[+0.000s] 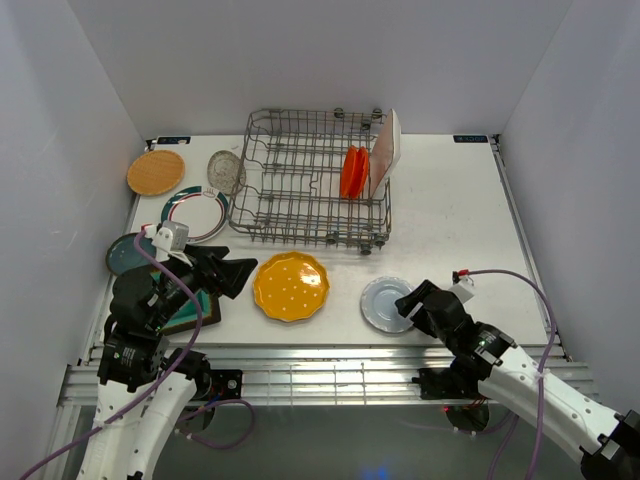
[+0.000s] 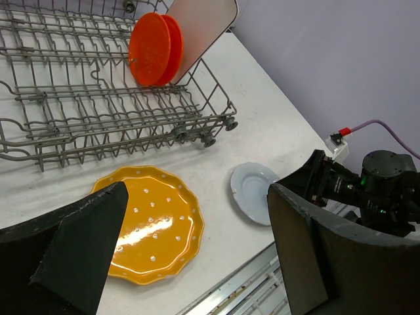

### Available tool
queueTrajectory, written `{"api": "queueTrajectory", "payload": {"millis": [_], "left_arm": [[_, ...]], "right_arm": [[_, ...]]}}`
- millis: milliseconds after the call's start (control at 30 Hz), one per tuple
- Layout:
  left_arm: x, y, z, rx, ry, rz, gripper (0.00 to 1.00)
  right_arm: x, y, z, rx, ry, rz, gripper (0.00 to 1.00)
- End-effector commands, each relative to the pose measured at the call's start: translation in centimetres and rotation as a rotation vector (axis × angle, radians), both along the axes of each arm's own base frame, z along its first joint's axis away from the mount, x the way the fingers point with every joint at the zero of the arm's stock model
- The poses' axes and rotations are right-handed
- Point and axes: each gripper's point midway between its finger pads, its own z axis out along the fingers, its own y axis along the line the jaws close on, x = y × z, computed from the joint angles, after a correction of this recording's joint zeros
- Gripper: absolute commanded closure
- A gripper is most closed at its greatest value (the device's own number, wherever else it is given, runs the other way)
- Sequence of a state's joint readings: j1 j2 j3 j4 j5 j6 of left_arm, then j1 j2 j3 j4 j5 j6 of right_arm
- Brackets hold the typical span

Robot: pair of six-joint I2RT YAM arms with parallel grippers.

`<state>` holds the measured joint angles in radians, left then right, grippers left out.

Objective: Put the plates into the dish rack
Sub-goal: Pick up the plate from the corner of the board.

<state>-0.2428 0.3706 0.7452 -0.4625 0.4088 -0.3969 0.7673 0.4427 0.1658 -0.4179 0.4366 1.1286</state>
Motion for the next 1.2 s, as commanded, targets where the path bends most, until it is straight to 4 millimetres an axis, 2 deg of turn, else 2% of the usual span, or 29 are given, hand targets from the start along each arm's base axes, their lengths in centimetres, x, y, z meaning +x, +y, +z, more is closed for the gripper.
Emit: {"api": "queueTrajectory", "payload": {"millis": [0, 400, 500, 567, 833, 933, 967, 1167], "left_arm": [[0.0, -0.1, 0.2, 0.002, -0.014, -0.007, 0.02], [0.1, -0.2, 0.0, 0.003, -0.008, -0.008, 0.02], [0.1, -0.2, 0.0, 0.004, -0.007, -0.008, 0.02], [0.1, -0.2, 0.0, 0.002, -0.006, -0.008, 0.02], [0.1, -0.2, 0.0, 0.005, -0.006, -0.011, 0.02], [0.1, -0.2, 0.0, 0.003, -0.007, -0.011, 0.02], [0.1, -0.2, -0.1, 0.005, -0.005, -0.011, 0.02], [0.2, -0.1, 0.0, 0.004, -0.005, -0.005, 0.02]], "right_arm": [[-1.1, 0.3, -1.5, 0.028, 0.057, 0.014, 0.25], [-1.1, 2.4, -2.6, 0.144, 0.061, 0.046, 0.30], [-0.9, 2.6, -2.5, 0.188, 0.038, 0.032, 0.31], [-1.0, 2.4, -3.3, 0.205, 0.024, 0.031, 0.31], [-0.8, 2.6, -3.3, 0.260, -0.015, 0.019, 0.33], [-0.9, 2.5, -3.6, 0.245, 0.001, 0.020, 0.43], [-0.9, 2.5, -3.6, 0.243, 0.002, 0.022, 0.51], [-1.0, 2.7, -3.8, 0.250, 0.005, 0.030, 0.62]]}}
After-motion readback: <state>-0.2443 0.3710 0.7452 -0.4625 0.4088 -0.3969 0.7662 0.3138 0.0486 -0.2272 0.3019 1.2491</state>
